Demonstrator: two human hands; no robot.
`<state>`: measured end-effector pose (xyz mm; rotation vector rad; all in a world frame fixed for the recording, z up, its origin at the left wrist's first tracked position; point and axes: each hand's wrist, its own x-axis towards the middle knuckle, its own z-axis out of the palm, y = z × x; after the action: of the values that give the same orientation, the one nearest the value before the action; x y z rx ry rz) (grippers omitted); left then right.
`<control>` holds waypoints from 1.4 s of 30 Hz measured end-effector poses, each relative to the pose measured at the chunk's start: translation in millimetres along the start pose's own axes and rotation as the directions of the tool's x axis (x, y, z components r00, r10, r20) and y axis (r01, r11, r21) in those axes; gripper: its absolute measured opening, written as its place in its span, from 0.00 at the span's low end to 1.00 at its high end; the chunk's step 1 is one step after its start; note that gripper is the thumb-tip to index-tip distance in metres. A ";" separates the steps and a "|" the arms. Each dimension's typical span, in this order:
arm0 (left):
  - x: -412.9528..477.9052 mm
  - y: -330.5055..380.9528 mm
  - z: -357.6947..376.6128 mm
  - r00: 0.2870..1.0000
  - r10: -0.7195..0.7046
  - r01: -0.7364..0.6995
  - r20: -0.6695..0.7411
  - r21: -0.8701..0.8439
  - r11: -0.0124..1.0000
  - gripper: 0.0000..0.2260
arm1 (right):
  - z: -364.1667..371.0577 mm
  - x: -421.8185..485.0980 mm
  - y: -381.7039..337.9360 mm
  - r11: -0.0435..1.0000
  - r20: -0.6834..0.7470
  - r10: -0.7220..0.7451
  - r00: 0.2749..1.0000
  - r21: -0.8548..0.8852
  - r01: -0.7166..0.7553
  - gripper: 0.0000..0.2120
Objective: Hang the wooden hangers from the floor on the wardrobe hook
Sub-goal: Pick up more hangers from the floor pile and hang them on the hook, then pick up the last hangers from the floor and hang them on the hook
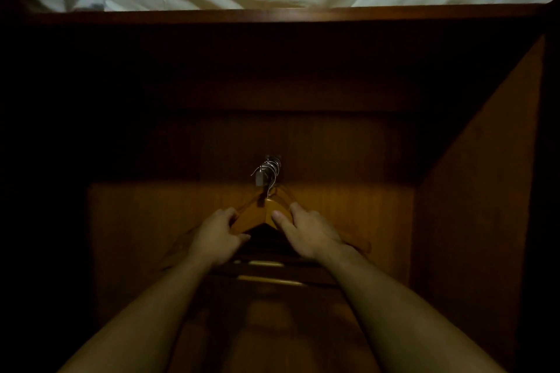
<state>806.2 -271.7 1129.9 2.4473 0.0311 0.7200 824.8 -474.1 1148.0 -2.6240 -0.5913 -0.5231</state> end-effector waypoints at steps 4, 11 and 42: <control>0.2 -3.2 -0.4 0.998 -0.004 0.010 -0.062 0.093 0.996 0.20 | 3.8 1.9 -1.5 0.999 -0.045 0.047 0.998 -0.006 -0.048 0.29; -12.4 -13.2 -12.6 0.997 -0.012 0.027 -0.074 0.193 0.981 0.22 | 1.3 -8.1 -6.8 0.995 -0.173 0.047 0.984 -0.075 -0.061 0.24; -305.4 -26.2 -121.8 0.798 -0.595 0.533 -0.091 0.567 0.628 0.30 | 60.2 -158.0 -119.6 0.935 0.507 -0.335 0.794 0.076 0.345 0.16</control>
<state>487.8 -240.3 1049.9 2.7702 1.0877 0.3009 651.7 -398.4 1063.2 -2.6848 -1.2485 0.1016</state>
